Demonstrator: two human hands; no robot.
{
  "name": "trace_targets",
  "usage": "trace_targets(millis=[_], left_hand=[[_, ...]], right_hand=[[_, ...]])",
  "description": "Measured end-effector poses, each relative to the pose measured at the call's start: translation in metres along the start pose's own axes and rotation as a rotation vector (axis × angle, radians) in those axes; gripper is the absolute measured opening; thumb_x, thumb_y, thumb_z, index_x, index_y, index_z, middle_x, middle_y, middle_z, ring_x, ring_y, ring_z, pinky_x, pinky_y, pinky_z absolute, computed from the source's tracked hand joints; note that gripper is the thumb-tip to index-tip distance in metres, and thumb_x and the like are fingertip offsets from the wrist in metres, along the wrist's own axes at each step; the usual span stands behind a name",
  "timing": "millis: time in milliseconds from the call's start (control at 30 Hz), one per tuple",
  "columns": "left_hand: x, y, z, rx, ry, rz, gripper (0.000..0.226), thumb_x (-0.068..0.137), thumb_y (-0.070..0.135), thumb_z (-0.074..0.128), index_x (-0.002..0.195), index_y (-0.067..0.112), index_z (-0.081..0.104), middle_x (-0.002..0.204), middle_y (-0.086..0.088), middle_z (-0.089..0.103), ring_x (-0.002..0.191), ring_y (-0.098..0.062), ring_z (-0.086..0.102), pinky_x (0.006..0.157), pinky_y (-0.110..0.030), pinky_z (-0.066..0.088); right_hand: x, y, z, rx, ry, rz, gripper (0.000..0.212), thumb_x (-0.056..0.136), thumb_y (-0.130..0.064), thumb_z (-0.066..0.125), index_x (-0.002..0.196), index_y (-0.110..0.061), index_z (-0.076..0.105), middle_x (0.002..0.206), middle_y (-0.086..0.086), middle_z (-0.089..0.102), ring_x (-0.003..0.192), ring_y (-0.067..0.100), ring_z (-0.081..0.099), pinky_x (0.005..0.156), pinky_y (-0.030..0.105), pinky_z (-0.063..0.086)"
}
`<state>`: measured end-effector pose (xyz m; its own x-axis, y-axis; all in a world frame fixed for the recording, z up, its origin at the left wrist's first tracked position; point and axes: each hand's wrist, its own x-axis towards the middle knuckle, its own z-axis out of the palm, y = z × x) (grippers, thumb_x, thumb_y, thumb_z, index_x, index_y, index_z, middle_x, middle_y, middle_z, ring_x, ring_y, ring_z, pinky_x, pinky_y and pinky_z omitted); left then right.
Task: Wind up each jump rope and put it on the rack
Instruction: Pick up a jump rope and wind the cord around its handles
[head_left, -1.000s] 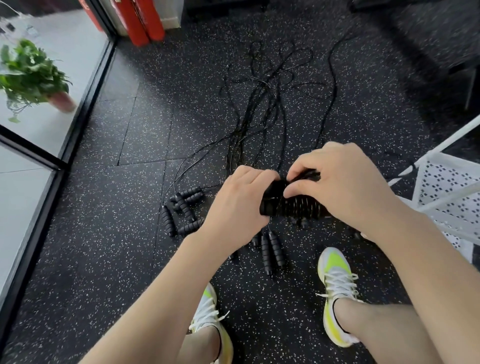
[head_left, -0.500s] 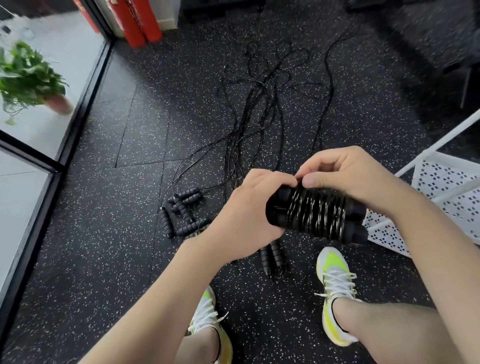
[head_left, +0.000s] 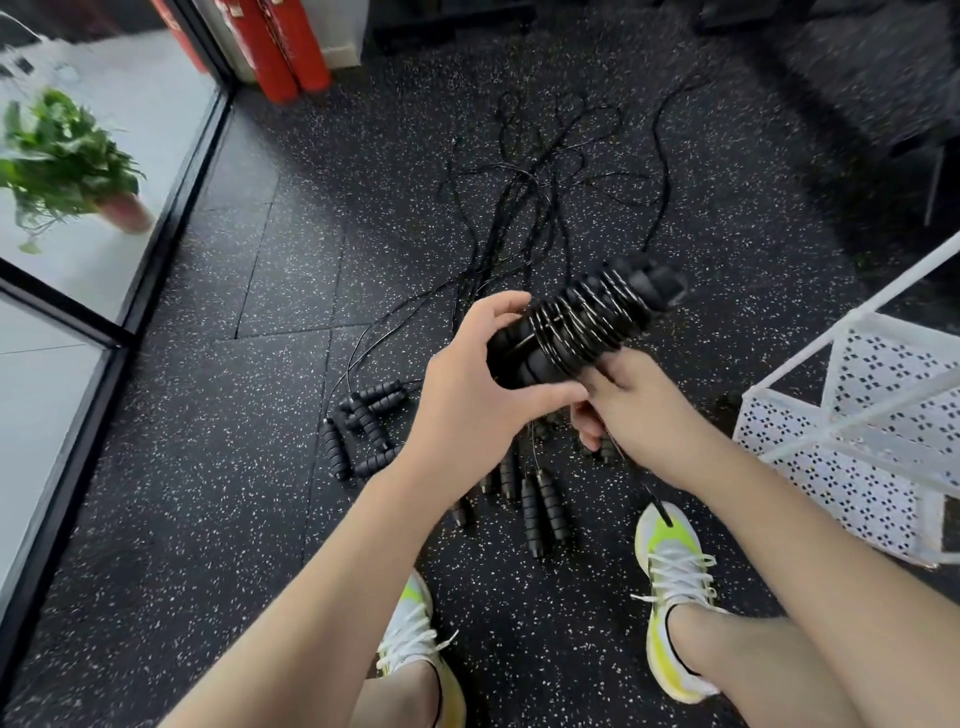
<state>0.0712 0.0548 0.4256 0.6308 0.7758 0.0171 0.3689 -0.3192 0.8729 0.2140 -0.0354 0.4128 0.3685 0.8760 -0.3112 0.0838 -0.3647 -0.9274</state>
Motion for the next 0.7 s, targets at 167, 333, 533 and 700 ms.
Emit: trace_targets(millis=[167,333,533,700], left_hand=[[0.005,-0.006,0.001,0.158,0.049,-0.02,0.085,0.074,0.052,0.085,0.149,0.038,0.047,0.119,0.024,0.059,0.112,0.008,0.05,0.091,0.002,0.029],[0.001,-0.012,0.005,0.189,-0.11,-0.044,0.074,0.101,0.045,0.057,0.163,0.028,0.02,0.136,0.013,0.043,0.136,-0.008,0.035,0.111,-0.026,0.029],[0.002,-0.015,0.001,0.219,-0.112,-0.065,0.074,0.102,0.031,0.06,0.163,0.019,0.019,0.145,0.008,0.039,0.138,-0.009,0.035,0.111,-0.02,0.028],[0.007,-0.024,-0.003,0.272,0.008,-0.059,0.069,0.095,0.02,0.072,0.155,0.016,0.037,0.133,0.01,0.045,0.131,-0.01,0.044,0.107,-0.017,0.028]], right_hand=[[0.0,-0.004,0.007,0.103,-0.079,0.062,0.036,0.106,-0.006,0.036,0.077,-0.022,0.051,0.053,-0.013,0.04,0.048,0.01,0.028,0.046,0.03,0.025],[0.0,-0.003,0.006,0.086,-0.094,0.124,0.016,0.098,-0.01,0.047,0.084,-0.015,0.05,0.06,-0.003,0.036,0.054,0.011,0.03,0.045,0.026,0.026],[-0.001,0.0,0.007,-0.027,-0.139,0.105,0.007,0.097,-0.018,0.054,0.091,-0.016,0.058,0.061,-0.004,0.041,0.052,0.013,0.04,0.05,0.034,0.04],[-0.012,-0.013,0.008,-0.377,-0.147,0.046,0.015,0.098,-0.026,0.052,0.098,-0.013,0.059,0.056,-0.008,0.052,0.047,0.012,0.054,0.058,0.032,0.05]])
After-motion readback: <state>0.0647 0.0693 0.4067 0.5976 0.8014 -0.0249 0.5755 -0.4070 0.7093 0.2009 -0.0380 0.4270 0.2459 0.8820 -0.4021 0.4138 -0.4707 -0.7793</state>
